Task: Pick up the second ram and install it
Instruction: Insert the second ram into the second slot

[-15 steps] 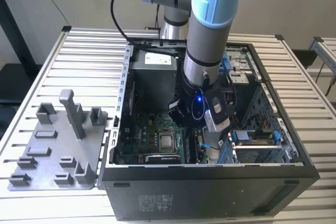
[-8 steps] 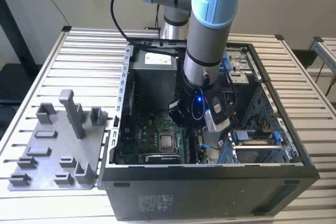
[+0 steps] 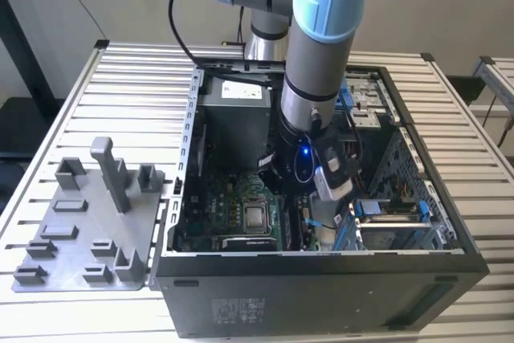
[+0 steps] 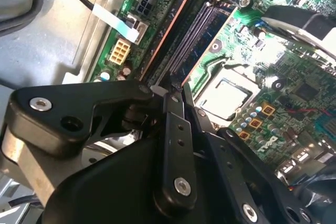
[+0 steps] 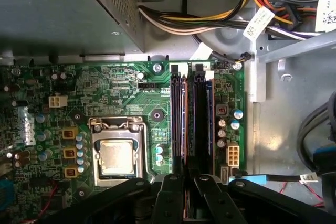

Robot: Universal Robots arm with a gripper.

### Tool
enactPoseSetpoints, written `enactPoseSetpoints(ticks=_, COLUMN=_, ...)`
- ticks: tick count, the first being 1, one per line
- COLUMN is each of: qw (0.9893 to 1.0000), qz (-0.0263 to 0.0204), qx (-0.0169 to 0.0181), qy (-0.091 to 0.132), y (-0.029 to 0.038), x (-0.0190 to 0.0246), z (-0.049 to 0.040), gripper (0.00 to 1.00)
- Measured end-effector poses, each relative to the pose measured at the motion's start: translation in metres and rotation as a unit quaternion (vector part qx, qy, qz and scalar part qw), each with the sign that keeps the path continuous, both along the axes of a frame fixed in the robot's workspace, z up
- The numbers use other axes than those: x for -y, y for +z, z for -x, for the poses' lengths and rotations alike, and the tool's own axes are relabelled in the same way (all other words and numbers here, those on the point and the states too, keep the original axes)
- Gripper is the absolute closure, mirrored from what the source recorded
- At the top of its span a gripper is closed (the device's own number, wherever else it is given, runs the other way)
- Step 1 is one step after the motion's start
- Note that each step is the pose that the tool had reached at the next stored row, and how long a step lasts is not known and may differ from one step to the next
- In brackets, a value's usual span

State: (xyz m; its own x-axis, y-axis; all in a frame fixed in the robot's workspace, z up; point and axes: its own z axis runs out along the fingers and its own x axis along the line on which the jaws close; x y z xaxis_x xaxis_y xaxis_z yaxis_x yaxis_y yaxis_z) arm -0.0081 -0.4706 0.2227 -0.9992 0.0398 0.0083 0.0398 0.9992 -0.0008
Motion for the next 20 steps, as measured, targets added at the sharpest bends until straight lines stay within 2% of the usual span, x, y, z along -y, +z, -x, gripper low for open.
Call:
enactPoseSetpoints(ticks=5, qw=0.9999, qz=0.0000, qx=0.0004, qy=0.013, y=-0.0007, x=-0.0007, z=-0.0002, gripper=0.86)
enactPoseSetpoints(ticks=20, qw=0.9999, qz=0.0001, qx=0.0004, qy=0.014, y=-0.0011, x=-0.0023, z=-0.0016, gripper=0.86)
